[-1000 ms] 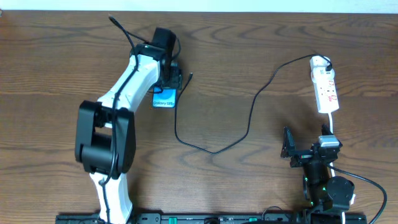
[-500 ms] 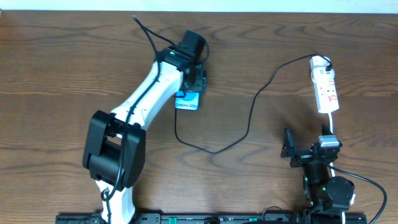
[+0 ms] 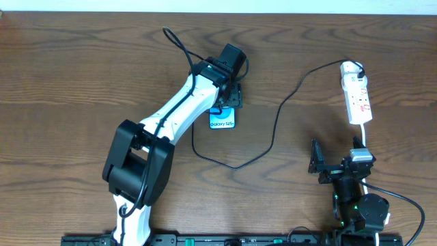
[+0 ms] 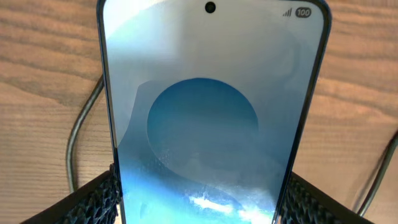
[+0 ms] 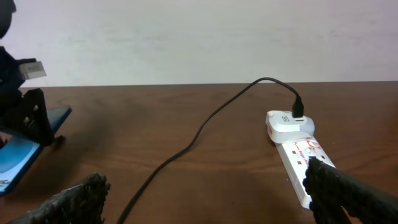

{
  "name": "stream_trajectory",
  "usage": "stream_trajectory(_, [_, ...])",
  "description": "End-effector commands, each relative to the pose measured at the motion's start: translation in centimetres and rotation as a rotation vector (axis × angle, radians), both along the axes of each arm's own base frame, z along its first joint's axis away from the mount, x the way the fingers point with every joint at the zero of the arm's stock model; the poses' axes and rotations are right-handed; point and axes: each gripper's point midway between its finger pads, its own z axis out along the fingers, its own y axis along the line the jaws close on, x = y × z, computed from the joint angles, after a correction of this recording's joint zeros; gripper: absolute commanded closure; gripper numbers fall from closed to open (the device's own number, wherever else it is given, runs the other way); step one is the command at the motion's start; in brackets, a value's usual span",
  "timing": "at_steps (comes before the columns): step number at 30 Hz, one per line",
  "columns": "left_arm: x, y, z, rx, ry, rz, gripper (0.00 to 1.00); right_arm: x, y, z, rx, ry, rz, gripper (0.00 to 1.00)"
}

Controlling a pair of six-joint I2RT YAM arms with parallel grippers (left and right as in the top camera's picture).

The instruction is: Plug charger to phone and switch on socket

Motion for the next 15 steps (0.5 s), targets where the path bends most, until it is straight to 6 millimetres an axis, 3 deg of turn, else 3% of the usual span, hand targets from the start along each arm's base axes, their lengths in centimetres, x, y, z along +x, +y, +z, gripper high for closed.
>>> stream_trajectory(1, [0.6,-0.1,0.2,-0.034,0.001,0.111,0.48,0.0,0.2,0.0,-0.014,-0.002,0.011,0.01])
stream_trajectory(5, [0.2,-1.2,0.2,-0.094,0.032,0.101,0.48,-0.1,0.7,0.3,0.017,-0.01,0.038,0.01])
stream_trajectory(7, [0.0,-1.5,0.3,-0.108,0.043,0.104,0.48,-0.3,1.9,0.1,0.178,0.021,0.102,0.01])
stream_trajectory(11, [-0.2,-1.8,0.3,-0.131,0.059,0.097,0.48,-0.7,3.9,-0.3,0.688,0.159,0.177,0.01])
stream_trajectory(15, [-0.6,-2.4,0.3,-0.168,0.086,0.09,0.48,-0.7,4.4,-0.9,0.834,0.231,0.179,0.01])
